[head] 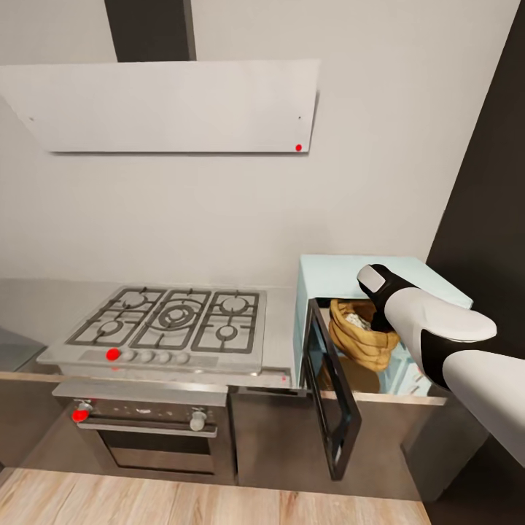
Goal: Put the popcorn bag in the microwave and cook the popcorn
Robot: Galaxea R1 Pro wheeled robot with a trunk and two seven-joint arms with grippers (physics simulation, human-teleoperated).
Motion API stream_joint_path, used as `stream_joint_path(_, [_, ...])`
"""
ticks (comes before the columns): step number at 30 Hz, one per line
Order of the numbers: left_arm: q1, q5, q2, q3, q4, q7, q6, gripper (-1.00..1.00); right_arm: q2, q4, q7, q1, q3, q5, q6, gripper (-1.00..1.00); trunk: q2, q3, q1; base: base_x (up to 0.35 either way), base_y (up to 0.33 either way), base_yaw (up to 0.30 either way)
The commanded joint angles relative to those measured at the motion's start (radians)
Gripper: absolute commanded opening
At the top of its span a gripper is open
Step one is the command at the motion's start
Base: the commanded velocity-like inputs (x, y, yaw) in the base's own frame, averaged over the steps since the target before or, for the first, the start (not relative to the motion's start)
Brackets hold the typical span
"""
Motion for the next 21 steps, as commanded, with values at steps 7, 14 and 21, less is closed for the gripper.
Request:
stream_joint_path(7, [0.0, 0.002, -0.001, 0.004, -0.002, 0.001, 0.006, 1.0, 0.001, -0.003, -0.004, -0.019, 0.036, 0.021, 0.002, -1.0, -0.002, -0.002, 0.001, 0.014, 0.0, 0.0])
stream_joint_path(14, [0.0, 0.002, 0.0, 0.004, -0.002, 0.001, 0.007, 1.0, 0.001, -0.003, -0.004, -0.019, 0.036, 0.022, 0.002, -1.0, -0.002, -0.002, 0.001, 0.099, 0.0, 0.0])
stream_joint_path(21, [0.0, 0.0, -0.001, 0.004, -0.002, 0.001, 0.006, 1.0, 0.001, -0.003, -0.004, -0.021, 0.036, 0.023, 0.004, -1.0, -0.002, -0.002, 0.001, 0.115, 0.0, 0.0])
